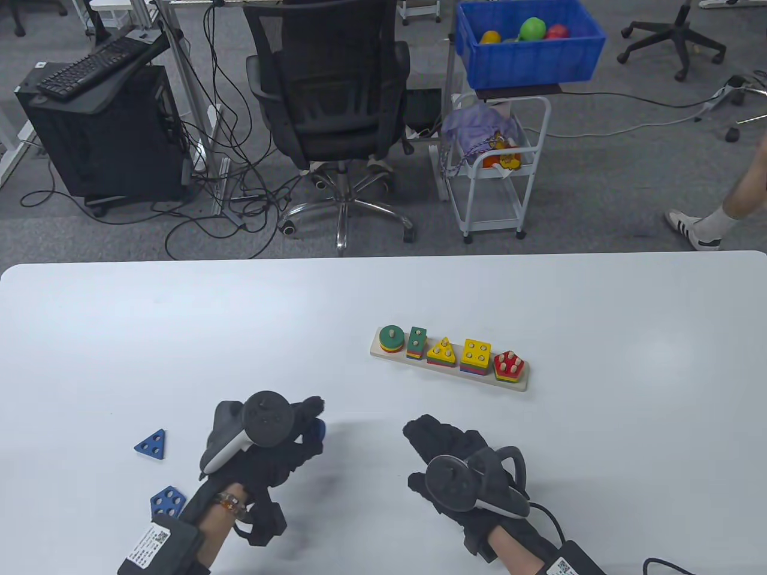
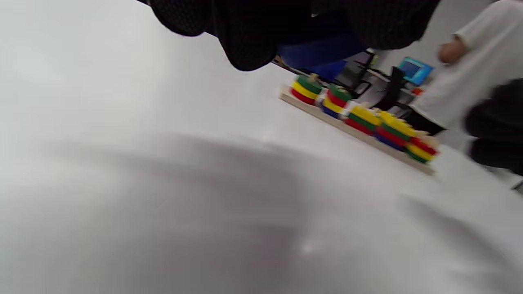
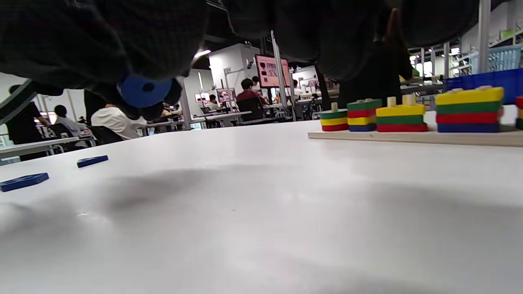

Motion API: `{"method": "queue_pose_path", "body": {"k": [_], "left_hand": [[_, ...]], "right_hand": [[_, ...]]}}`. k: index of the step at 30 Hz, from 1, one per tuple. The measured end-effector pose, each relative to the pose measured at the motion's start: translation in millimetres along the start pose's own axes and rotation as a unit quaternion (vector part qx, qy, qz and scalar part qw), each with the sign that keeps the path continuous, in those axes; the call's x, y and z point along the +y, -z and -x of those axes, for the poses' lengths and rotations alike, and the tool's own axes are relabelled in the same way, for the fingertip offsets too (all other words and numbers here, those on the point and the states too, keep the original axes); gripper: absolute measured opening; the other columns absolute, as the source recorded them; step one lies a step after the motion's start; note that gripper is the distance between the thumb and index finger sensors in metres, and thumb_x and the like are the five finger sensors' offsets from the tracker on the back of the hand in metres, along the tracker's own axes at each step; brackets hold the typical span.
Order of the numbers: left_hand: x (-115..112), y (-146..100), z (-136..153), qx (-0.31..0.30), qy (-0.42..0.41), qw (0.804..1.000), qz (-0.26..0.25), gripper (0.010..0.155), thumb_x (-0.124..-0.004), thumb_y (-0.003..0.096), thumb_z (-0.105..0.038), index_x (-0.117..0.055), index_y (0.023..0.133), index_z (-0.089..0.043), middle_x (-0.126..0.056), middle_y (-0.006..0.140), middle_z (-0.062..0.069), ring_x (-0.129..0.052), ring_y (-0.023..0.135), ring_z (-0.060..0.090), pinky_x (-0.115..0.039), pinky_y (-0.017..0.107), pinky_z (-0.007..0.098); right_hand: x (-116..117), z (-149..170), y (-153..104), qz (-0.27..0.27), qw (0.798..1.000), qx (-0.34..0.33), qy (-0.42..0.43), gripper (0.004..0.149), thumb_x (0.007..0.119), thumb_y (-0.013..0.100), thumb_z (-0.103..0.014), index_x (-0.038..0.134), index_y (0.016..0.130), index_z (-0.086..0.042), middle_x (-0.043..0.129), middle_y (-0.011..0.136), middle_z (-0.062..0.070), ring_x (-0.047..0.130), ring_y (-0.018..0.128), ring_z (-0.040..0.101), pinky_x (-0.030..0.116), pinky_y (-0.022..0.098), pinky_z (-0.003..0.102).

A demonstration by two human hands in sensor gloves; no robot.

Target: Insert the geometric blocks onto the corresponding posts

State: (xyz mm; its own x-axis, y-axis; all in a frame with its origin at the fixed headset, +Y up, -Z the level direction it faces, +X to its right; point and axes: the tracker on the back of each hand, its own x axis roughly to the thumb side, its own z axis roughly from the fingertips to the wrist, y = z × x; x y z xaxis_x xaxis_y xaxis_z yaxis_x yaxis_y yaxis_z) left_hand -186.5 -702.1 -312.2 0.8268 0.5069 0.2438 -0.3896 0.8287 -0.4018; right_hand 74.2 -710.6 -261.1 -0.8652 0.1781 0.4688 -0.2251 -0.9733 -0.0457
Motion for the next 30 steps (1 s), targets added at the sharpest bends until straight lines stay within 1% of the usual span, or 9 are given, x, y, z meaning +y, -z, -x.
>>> {"method": "queue_pose_path", "body": {"k": [4,7,10,13,17,21,23,27,30], "left_hand": [[-25.6,1.4,-25.8,-0.056,-0.115,0.991,0.047,0.074,-0.076,0.0494,-0.048,-0.04,0.111,-0.029,-0.062,0.114,0.0,-0.079,0.1,0.02,-0.061,0.079,0.049],[-39.0,3.8,-33.5,-0.075,-0.2,0.975,0.055,0.074,-0.076,0.0497,-0.049,-0.04,0.111,-0.028,-0.064,0.113,0.002,-0.081,0.098,0.019,-0.062,0.078,0.049],[-46.7,5.6,-36.1,-0.075,-0.268,0.958,0.063,0.075,-0.075,0.0502,-0.05,-0.037,0.111,-0.027,-0.064,0.112,0.002,-0.082,0.096,0.019,-0.063,0.077,0.049],[-51.2,5.2,-36.4,-0.075,-0.313,0.945,0.062,0.076,-0.075,0.0508,-0.049,-0.036,0.111,-0.024,-0.064,0.112,0.003,-0.082,0.096,0.019,-0.063,0.077,0.048],[-54.1,3.8,-35.6,-0.077,-0.329,0.94,0.042,0.077,-0.075,0.0508,-0.05,-0.035,0.111,-0.022,-0.064,0.111,0.004,-0.082,0.096,0.019,-0.063,0.077,0.048],[-54.9,2.8,-34.9,-0.079,-0.326,0.941,0.049,0.077,-0.074,0.0508,-0.05,-0.036,0.111,-0.022,-0.064,0.112,0.003,-0.081,0.098,0.02,-0.062,0.078,0.049],[-53.4,1.3,-34.0,-0.09,-0.315,0.943,0.058,0.077,-0.072,0.051,-0.051,-0.033,0.111,-0.024,-0.059,0.115,0.002,-0.075,0.103,0.022,-0.058,0.079,0.051],[-32.0,-9.8,-19.4,-0.089,-0.178,0.98,-0.003,0.076,-0.071,0.0508,-0.054,-0.034,0.112,-0.027,-0.051,0.119,0.004,-0.068,0.108,0.026,-0.055,0.079,0.054],[-13.8,-21.8,1.3,-0.06,-0.06,0.995,-0.054,0.075,-0.07,0.0511,-0.055,-0.036,0.112,-0.029,-0.05,0.12,0.004,-0.066,0.109,0.027,-0.053,0.08,0.056]], "right_hand": [[-1.7,-9.0,-2.9,0.035,0.998,-0.033,0.043,0.079,0.078,0.043,-0.048,0.044,0.105,-0.015,0.058,0.107,0.018,0.076,0.091,0.041,0.064,0.06,0.068],[-4.0,-16.0,-5.7,0.076,0.99,-0.051,0.104,0.082,0.079,0.043,-0.049,0.042,0.105,-0.012,0.059,0.106,0.019,0.079,0.089,0.04,0.065,0.059,0.068],[-6.7,-20.4,-8.1,0.115,0.984,-0.046,0.127,0.081,0.079,0.042,-0.049,0.043,0.105,-0.011,0.061,0.104,0.021,0.08,0.087,0.04,0.064,0.059,0.069],[-8.9,-22.1,-8.8,0.144,0.981,-0.039,0.124,0.071,0.08,0.043,-0.045,0.053,0.101,-0.014,0.068,0.1,0.018,0.085,0.083,0.038,0.065,0.057,0.068],[-10.5,-24.3,-11.2,0.174,0.977,-0.031,0.117,0.07,0.083,0.042,-0.044,0.059,0.098,-0.011,0.077,0.094,0.019,0.093,0.075,0.036,0.071,0.053,0.065],[-13.1,-25.3,-11.4,0.184,0.975,-0.032,0.118,0.07,0.087,0.039,-0.044,0.065,0.095,-0.009,0.084,0.087,0.019,0.099,0.067,0.034,0.075,0.051,0.063],[-13.5,-24.1,-11.3,0.187,0.974,-0.038,0.122,0.07,0.088,0.038,-0.044,0.066,0.094,-0.008,0.086,0.085,0.02,0.099,0.065,0.034,0.075,0.051,0.062],[-17.2,-10.9,-7.2,0.182,0.977,-0.028,0.104,0.068,0.088,0.038,-0.042,0.065,0.094,-0.009,0.083,0.086,0.019,0.1,0.064,0.034,0.076,0.051,0.061],[-20.9,1.1,2.0,0.152,0.983,-0.013,0.106,0.067,0.088,0.039,-0.039,0.064,0.094,-0.01,0.079,0.089,0.021,0.098,0.066,0.034,0.075,0.055,0.061]]}}
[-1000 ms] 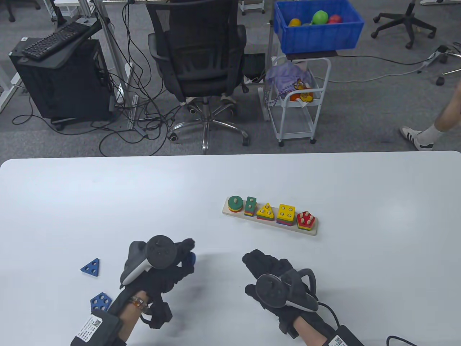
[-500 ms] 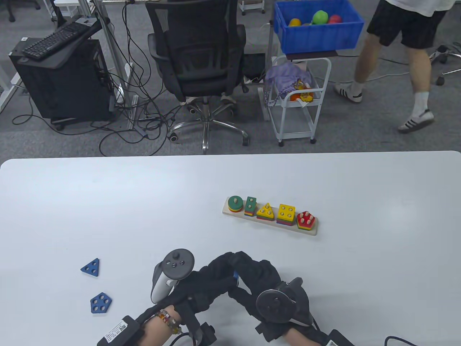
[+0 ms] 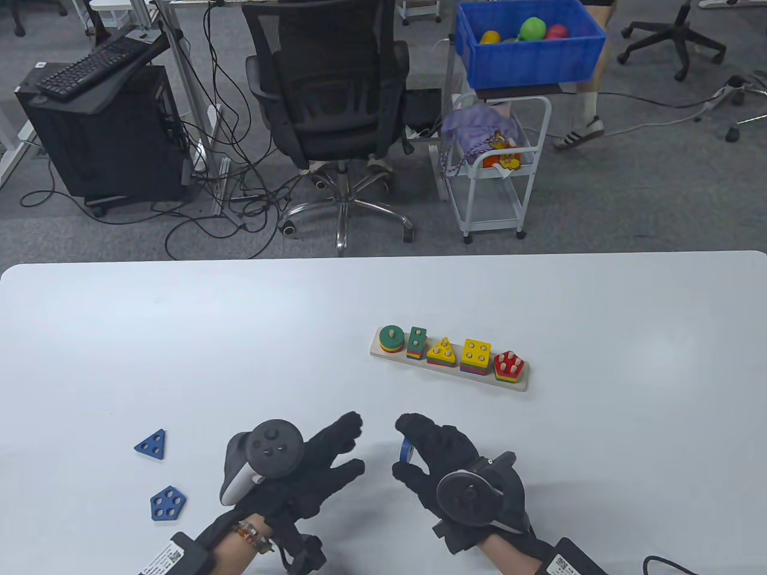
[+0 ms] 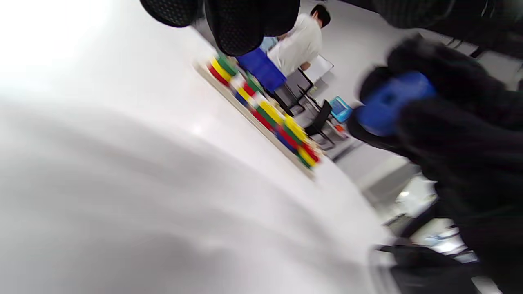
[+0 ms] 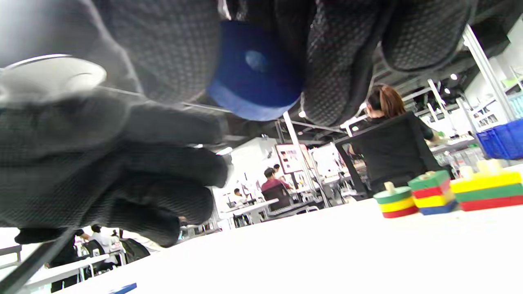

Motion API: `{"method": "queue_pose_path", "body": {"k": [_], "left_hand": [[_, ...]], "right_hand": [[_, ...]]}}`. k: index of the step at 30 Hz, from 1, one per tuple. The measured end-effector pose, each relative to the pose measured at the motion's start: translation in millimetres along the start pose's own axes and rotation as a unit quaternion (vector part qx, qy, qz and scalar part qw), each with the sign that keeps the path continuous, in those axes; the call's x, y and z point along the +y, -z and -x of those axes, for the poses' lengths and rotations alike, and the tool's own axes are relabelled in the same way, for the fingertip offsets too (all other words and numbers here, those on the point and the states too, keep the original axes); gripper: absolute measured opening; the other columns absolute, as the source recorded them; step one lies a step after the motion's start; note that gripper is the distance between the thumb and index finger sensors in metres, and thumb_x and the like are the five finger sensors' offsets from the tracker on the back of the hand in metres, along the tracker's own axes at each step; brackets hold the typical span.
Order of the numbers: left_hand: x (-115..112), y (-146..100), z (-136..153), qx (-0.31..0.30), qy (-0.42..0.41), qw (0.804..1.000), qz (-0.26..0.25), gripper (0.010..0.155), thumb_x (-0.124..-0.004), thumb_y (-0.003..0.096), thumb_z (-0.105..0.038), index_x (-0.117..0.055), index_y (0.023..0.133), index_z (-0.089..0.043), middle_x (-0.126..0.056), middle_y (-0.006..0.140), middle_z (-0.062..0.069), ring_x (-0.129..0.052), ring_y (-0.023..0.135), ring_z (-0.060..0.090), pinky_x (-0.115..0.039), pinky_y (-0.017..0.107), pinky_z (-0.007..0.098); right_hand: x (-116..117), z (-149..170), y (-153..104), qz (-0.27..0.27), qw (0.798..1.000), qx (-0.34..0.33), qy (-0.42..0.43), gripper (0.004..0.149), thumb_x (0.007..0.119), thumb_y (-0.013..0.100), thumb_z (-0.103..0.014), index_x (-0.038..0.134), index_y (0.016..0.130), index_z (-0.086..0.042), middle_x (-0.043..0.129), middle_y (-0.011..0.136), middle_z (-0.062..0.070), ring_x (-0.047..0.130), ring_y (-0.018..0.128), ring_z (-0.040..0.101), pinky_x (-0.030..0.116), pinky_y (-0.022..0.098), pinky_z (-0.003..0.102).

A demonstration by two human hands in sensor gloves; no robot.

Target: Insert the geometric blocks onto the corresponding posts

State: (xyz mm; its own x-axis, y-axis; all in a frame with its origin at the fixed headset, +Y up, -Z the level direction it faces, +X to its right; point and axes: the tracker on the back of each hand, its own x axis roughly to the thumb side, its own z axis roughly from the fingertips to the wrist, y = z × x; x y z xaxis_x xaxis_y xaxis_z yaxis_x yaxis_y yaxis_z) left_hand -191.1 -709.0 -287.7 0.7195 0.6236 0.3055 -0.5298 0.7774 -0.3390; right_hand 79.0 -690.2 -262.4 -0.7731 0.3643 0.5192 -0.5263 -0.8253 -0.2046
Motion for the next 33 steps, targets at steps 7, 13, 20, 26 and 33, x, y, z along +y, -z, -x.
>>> {"method": "queue_pose_path", "body": {"k": [7,13,20,26,33], "left_hand": [[38.2,-34.1,50.8,0.103,0.227,0.967,-0.045,0.073,-0.07,0.0502,-0.056,-0.039,0.112,-0.033,-0.05,0.121,0.001,-0.061,0.112,0.028,-0.049,0.081,0.059],[67.6,-56.3,92.0,0.192,0.256,0.943,-0.093,0.071,-0.071,0.0496,-0.055,-0.044,0.111,-0.034,-0.055,0.12,-0.001,-0.064,0.112,0.027,-0.049,0.081,0.059],[85.8,-71.3,122.6,0.256,0.241,0.93,-0.104,0.071,-0.071,0.0494,-0.055,-0.044,0.111,-0.035,-0.055,0.121,-0.001,-0.063,0.112,0.028,-0.049,0.081,0.059],[93.7,-77.7,137.1,0.289,0.217,0.927,-0.099,0.07,-0.071,0.0493,-0.055,-0.045,0.111,-0.035,-0.055,0.121,0.0,-0.064,0.112,0.028,-0.05,0.081,0.058],[92.2,-76.7,144.2,0.302,0.217,0.924,-0.088,0.07,-0.071,0.0493,-0.055,-0.046,0.111,-0.035,-0.055,0.121,0.0,-0.064,0.112,0.028,-0.05,0.081,0.058]], "right_hand": [[-0.9,17.2,42.9,-0.066,0.997,-0.004,-0.05,0.063,0.089,0.039,-0.034,0.068,0.095,-0.016,0.073,0.094,0.021,0.089,0.072,0.038,0.072,0.057,0.066],[11.7,28.7,98.6,-0.108,0.985,0.018,-0.135,0.061,0.087,0.04,-0.034,0.068,0.096,-0.018,0.072,0.096,0.021,0.085,0.074,0.039,0.063,0.06,0.071],[41.6,44.4,155.0,-0.158,0.953,0.103,-0.237,0.063,0.088,0.04,-0.032,0.066,0.098,-0.018,0.074,0.099,0.017,0.088,0.077,0.039,0.06,0.061,0.076],[75.6,61.6,185.8,-0.122,0.955,0.134,-0.237,0.068,0.094,0.033,-0.037,0.07,0.094,-0.02,0.082,0.093,0.011,0.094,0.073,0.032,0.064,0.063,0.071],[101.5,75.7,191.9,-0.108,0.962,0.156,-0.196,0.065,0.09,0.037,-0.037,0.066,0.096,-0.025,0.078,0.099,0.006,0.084,0.083,0.036,0.045,0.066,0.079]]}}
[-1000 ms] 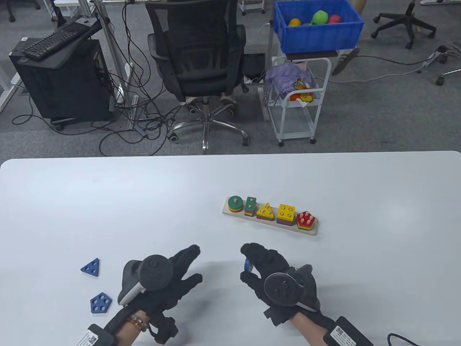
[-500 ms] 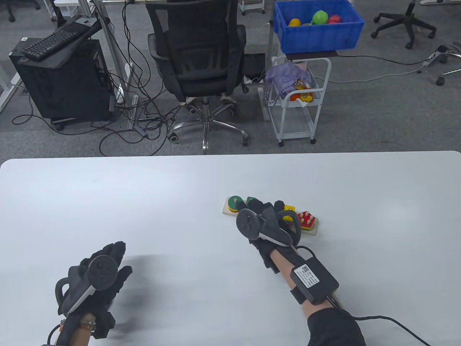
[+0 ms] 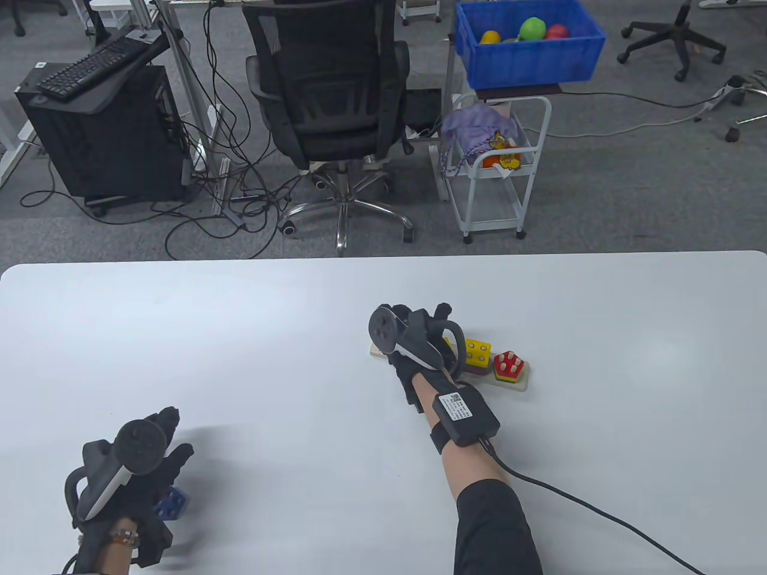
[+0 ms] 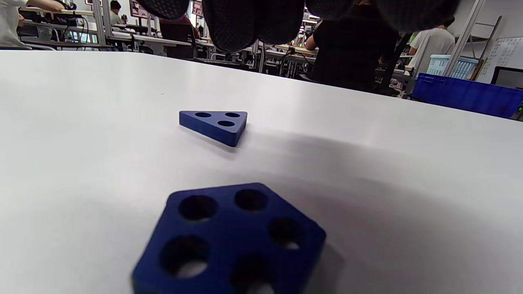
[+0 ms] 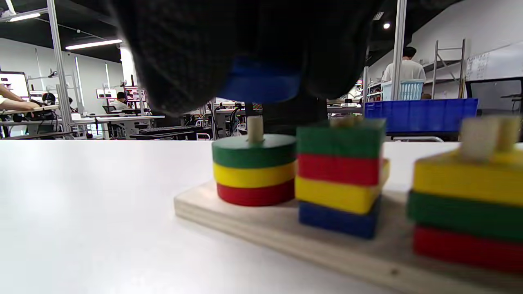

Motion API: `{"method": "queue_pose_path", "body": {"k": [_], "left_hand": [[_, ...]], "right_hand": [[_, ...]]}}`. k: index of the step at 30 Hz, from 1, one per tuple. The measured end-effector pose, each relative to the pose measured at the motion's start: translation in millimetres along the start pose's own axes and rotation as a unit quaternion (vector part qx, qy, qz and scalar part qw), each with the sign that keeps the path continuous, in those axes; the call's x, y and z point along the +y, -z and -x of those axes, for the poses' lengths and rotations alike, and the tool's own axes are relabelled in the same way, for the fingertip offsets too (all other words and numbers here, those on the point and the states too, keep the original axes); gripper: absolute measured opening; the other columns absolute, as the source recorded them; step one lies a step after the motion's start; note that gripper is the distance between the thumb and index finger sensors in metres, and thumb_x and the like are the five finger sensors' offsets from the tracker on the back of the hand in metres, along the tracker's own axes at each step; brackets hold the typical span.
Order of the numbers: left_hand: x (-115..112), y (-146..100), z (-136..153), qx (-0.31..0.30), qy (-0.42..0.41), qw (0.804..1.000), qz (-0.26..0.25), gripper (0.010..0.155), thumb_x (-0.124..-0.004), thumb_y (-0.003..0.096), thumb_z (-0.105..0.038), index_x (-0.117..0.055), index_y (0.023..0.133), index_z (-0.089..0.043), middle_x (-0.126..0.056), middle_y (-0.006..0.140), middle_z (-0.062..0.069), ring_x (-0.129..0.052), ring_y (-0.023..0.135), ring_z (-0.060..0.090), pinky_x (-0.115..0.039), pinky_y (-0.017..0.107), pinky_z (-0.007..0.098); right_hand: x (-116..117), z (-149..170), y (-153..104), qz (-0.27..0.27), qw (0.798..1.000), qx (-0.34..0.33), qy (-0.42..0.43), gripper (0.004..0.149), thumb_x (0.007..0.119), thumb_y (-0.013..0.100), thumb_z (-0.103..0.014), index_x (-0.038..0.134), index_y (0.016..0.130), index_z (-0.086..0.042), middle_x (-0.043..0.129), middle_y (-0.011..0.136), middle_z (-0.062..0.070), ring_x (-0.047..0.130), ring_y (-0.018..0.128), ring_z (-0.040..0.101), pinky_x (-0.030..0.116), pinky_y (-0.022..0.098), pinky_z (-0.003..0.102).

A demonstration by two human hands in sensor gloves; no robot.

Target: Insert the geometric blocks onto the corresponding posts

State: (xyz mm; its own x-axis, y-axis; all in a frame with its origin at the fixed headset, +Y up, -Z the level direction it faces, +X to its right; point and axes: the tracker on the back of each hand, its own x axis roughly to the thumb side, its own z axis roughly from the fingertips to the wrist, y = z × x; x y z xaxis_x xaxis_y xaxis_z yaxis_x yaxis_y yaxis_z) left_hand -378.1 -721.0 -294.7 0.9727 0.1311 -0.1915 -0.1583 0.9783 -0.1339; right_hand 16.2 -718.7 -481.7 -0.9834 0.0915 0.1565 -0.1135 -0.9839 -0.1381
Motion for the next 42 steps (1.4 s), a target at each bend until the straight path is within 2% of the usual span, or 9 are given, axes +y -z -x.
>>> {"method": "queue_pose_path", "body": {"k": [11,13,19,24,28,32,36,39,42], "left_hand": [[-2.9,-0.2,-1.7,0.002,0.006,1.0,0.012,0.07,-0.071,0.0491,-0.055,-0.046,0.111,-0.035,-0.055,0.121,0.0,-0.064,0.112,0.028,-0.05,0.081,0.058],[-2.6,-0.4,-1.9,0.001,0.007,1.0,0.015,0.07,-0.071,0.049,-0.055,-0.046,0.111,-0.035,-0.055,0.121,0.0,-0.064,0.112,0.028,-0.05,0.081,0.058],[4.0,-2.3,6.1,0.038,0.023,0.997,0.056,0.072,-0.073,0.0481,-0.056,-0.046,0.112,-0.036,-0.05,0.123,0.001,-0.063,0.112,0.031,-0.051,0.081,0.059],[7.1,-3.8,14.0,0.06,0.032,0.99,0.126,0.074,-0.081,0.0462,-0.054,-0.051,0.111,-0.034,-0.058,0.121,0.001,-0.071,0.108,0.03,-0.056,0.079,0.055],[3.4,-6.0,10.2,0.087,0.063,0.974,0.202,0.073,-0.084,0.0458,-0.053,-0.056,0.11,-0.034,-0.062,0.12,0.001,-0.081,0.101,0.031,-0.064,0.074,0.058],[-3.2,-8.2,-1.1,0.084,0.097,0.969,0.209,0.072,-0.088,0.0441,-0.05,-0.06,0.108,-0.033,-0.067,0.117,0.0,-0.086,0.097,0.029,-0.069,0.072,0.057],[-21.5,-7.8,-19.5,0.083,0.165,0.956,0.227,0.074,-0.089,0.0434,-0.049,-0.058,0.108,-0.032,-0.066,0.116,0.002,-0.089,0.095,0.026,-0.072,0.071,0.054],[-30.6,-9.7,-30.5,0.082,0.218,0.95,0.209,0.075,-0.09,0.0434,-0.046,-0.056,0.107,-0.029,-0.062,0.115,0.005,-0.091,0.091,0.022,-0.075,0.071,0.051],[-34.3,-10.3,-35.4,0.072,0.238,0.95,0.187,0.074,-0.09,0.0427,-0.044,-0.057,0.106,-0.026,-0.068,0.109,0.006,-0.093,0.088,0.023,-0.075,0.072,0.05]], "right_hand": [[18.7,-7.4,9.8,-0.019,0.999,0.018,-0.039,0.064,0.088,0.039,-0.036,0.064,0.098,-0.026,0.075,0.102,0.006,0.079,0.089,0.038,0.045,0.067,0.078],[21.1,-7.2,10.3,-0.046,0.998,0.01,-0.043,0.066,0.088,0.039,-0.037,0.062,0.099,-0.026,0.072,0.104,0.007,0.076,0.092,0.039,0.044,0.067,0.078],[3.2,1.1,-3.0,-0.028,0.998,-0.006,-0.058,0.071,0.085,0.039,-0.043,0.058,0.101,-0.023,0.067,0.106,0.012,0.072,0.094,0.041,0.048,0.067,0.076],[-18.3,6.9,-36.3,-0.028,0.996,-0.053,-0.067,0.069,0.083,0.041,-0.044,0.059,0.101,-0.021,0.069,0.104,0.013,0.075,0.092,0.041,0.052,0.065,0.075],[-24.2,15.8,-85.7,-0.008,0.995,-0.089,-0.044,0.066,0.082,0.041,-0.044,0.062,0.1,-0.021,0.072,0.102,0.013,0.079,0.089,0.041,0.056,0.063,0.074],[-23.0,25.8,-136.9,-0.028,0.992,-0.107,-0.061,0.066,0.082,0.042,-0.045,0.062,0.1,-0.021,0.073,0.101,0.013,0.081,0.087,0.04,0.058,0.063,0.073],[-24.5,33.8,-173.4,-0.056,0.989,-0.107,-0.081,0.065,0.081,0.042,-0.045,0.063,0.1,-0.021,0.074,0.101,0.013,0.081,0.087,0.04,0.059,0.062,0.073],[-21.2,38.7,-198.2,-0.077,0.99,-0.109,-0.044,0.064,0.08,0.043,-0.045,0.063,0.099,-0.021,0.075,0.1,0.013,0.082,0.086,0.04,0.059,0.061,0.073],[-19.9,43.6,-216.4,-0.069,0.992,-0.101,-0.018,0.064,0.081,0.042,-0.045,0.064,0.099,-0.021,0.075,0.1,0.013,0.082,0.086,0.04,0.06,0.061,0.073]]}}
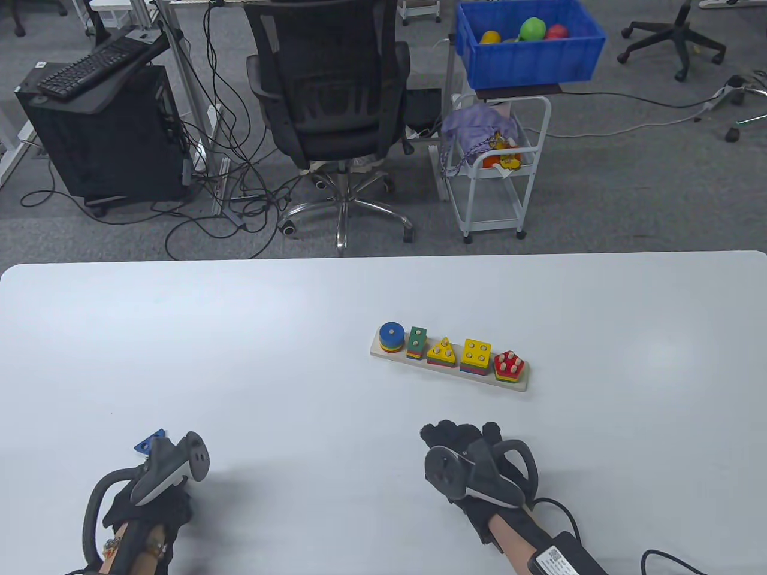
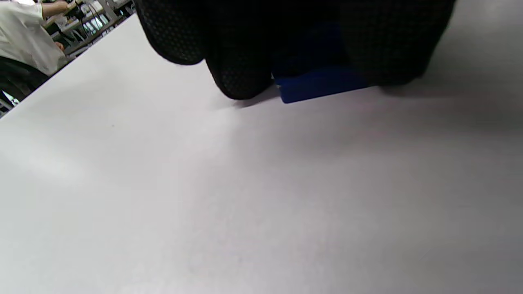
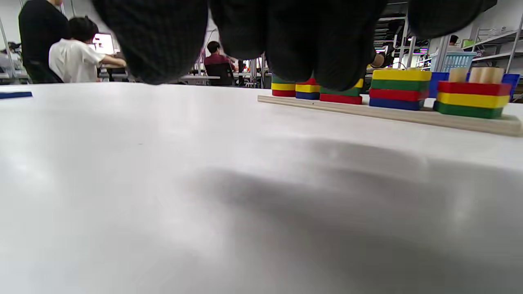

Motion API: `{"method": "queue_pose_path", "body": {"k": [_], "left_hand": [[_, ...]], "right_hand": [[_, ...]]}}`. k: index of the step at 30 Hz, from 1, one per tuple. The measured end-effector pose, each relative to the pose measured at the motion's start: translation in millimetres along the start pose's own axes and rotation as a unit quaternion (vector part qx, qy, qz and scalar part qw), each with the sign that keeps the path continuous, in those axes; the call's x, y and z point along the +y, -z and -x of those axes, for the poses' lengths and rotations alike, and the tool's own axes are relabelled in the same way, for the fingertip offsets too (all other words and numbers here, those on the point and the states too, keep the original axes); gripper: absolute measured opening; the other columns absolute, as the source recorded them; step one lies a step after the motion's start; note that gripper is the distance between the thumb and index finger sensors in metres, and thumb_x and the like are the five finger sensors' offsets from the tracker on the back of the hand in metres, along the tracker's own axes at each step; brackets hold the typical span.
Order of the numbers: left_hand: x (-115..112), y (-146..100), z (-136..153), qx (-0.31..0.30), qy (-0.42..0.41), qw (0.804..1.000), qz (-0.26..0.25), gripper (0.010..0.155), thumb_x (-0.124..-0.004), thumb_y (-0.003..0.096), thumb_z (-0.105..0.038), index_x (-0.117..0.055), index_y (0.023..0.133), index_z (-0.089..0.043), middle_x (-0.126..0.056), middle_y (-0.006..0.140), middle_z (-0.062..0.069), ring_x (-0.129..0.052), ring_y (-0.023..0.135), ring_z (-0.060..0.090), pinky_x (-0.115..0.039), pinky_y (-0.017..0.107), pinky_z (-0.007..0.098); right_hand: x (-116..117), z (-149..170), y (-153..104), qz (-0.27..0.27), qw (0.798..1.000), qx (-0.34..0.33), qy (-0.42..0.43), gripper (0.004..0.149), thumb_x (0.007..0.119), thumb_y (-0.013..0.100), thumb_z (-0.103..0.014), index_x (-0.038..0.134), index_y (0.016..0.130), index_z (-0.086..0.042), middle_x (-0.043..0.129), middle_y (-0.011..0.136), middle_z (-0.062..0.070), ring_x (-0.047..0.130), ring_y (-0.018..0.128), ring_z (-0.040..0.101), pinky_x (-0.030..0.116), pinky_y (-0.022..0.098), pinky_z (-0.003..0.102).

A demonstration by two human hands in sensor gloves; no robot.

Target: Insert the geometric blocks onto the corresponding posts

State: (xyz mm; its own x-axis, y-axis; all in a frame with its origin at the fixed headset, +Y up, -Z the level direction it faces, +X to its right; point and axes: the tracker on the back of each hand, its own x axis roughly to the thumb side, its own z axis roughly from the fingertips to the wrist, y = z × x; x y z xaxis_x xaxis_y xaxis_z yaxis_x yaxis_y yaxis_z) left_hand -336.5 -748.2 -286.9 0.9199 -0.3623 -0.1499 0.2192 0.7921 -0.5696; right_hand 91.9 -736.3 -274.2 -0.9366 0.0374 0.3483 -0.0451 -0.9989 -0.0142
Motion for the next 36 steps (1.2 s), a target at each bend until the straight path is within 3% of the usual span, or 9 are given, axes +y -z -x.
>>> {"method": "queue_pose_path", "body": {"k": [9,15,17,22,24,26,29,33,36], "left_hand": [[-1.6,3.7,-1.2,-0.009,0.013,1.0,-0.025,0.078,-0.09,0.0417,-0.048,-0.055,0.106,-0.021,-0.069,0.107,0.009,-0.093,0.087,0.023,-0.074,0.072,0.05],[14.4,-9.2,-0.6,-0.104,-0.104,0.986,-0.074,0.079,-0.089,0.0421,-0.049,-0.054,0.106,-0.02,-0.069,0.107,0.009,-0.093,0.087,0.022,-0.075,0.072,0.049],[22.2,-18.5,-8.4,-0.168,-0.177,0.965,-0.097,0.079,-0.088,0.0421,-0.05,-0.054,0.106,-0.02,-0.069,0.107,0.009,-0.093,0.087,0.022,-0.075,0.072,0.049],[38.1,-42.4,-41.7,-0.292,-0.372,0.865,-0.167,0.078,-0.088,0.0423,-0.051,-0.053,0.106,-0.021,-0.069,0.107,0.007,-0.092,0.087,0.021,-0.075,0.072,0.048],[40.8,-50.1,-57.5,-0.332,-0.432,0.827,-0.138,0.078,-0.088,0.0433,-0.051,-0.052,0.106,-0.021,-0.067,0.108,0.008,-0.092,0.088,0.02,-0.074,0.073,0.048],[41.2,-58.5,-79.5,-0.388,-0.493,0.775,-0.075,0.078,-0.087,0.0441,-0.05,-0.051,0.107,-0.021,-0.066,0.108,0.008,-0.091,0.089,0.021,-0.073,0.073,0.048],[39.2,-69.6,-105.9,-0.438,-0.545,0.715,0.003,0.08,-0.085,0.0464,-0.049,-0.045,0.109,-0.019,-0.064,0.11,0.008,-0.089,0.091,0.022,-0.071,0.074,0.049],[38.8,-76.3,-129.0,-0.471,-0.563,0.676,0.057,0.084,-0.084,0.0473,-0.049,-0.038,0.11,-0.018,-0.063,0.11,0.008,-0.088,0.092,0.022,-0.071,0.074,0.049],[37.6,-76.2,-133.2,-0.475,-0.568,0.669,0.07,0.087,-0.084,0.0477,-0.049,-0.033,0.111,-0.017,-0.063,0.11,0.008,-0.088,0.092,0.022,-0.071,0.075,0.048]], "right_hand": [[-13.5,0.5,-3.3,0.01,1.0,-0.007,0.012,0.063,0.079,0.043,-0.045,0.063,0.099,-0.02,0.075,0.1,0.014,0.082,0.086,0.041,0.06,0.061,0.073],[-9.7,-8.1,-0.7,0.004,1.0,-0.024,0.017,0.064,0.079,0.044,-0.046,0.062,0.1,-0.02,0.074,0.101,0.014,0.081,0.087,0.041,0.06,0.061,0.073],[-8.9,-14.6,1.2,0.003,0.999,-0.035,0.028,0.065,0.079,0.044,-0.046,0.061,0.1,-0.02,0.073,0.101,0.014,0.081,0.087,0.041,0.06,0.061,0.073],[-14.9,-37.9,1.7,0.028,0.994,-0.084,0.069,0.069,0.079,0.044,-0.046,0.056,0.103,-0.018,0.07,0.103,0.016,0.081,0.087,0.041,0.06,0.061,0.072],[-17.9,-46.7,-0.8,0.045,0.99,-0.105,0.08,0.071,0.079,0.044,-0.046,0.053,0.104,-0.018,0.068,0.103,0.016,0.082,0.087,0.04,0.061,0.061,0.072],[-22.0,-56.0,-5.1,0.073,0.985,-0.126,0.096,0.075,0.079,0.043,-0.047,0.048,0.105,-0.017,0.065,0.105,0.017,0.081,0.087,0.039,0.062,0.061,0.071],[-26.3,-65.8,-9.4,0.095,0.975,-0.157,0.129,0.08,0.078,0.043,-0.048,0.042,0.106,-0.015,0.059,0.106,0.018,0.081,0.088,0.039,0.062,0.061,0.07],[-29.4,-73.3,-12.4,0.115,0.964,-0.172,0.167,0.082,0.078,0.043,-0.05,0.039,0.106,-0.015,0.056,0.106,0.018,0.08,0.089,0.039,0.062,0.061,0.07],[-30.9,-73.1,-14.3,0.151,0.958,-0.169,0.174,0.075,0.079,0.043,-0.047,0.046,0.104,-0.017,0.063,0.104,0.014,0.084,0.086,0.037,0.064,0.06,0.069]]}}
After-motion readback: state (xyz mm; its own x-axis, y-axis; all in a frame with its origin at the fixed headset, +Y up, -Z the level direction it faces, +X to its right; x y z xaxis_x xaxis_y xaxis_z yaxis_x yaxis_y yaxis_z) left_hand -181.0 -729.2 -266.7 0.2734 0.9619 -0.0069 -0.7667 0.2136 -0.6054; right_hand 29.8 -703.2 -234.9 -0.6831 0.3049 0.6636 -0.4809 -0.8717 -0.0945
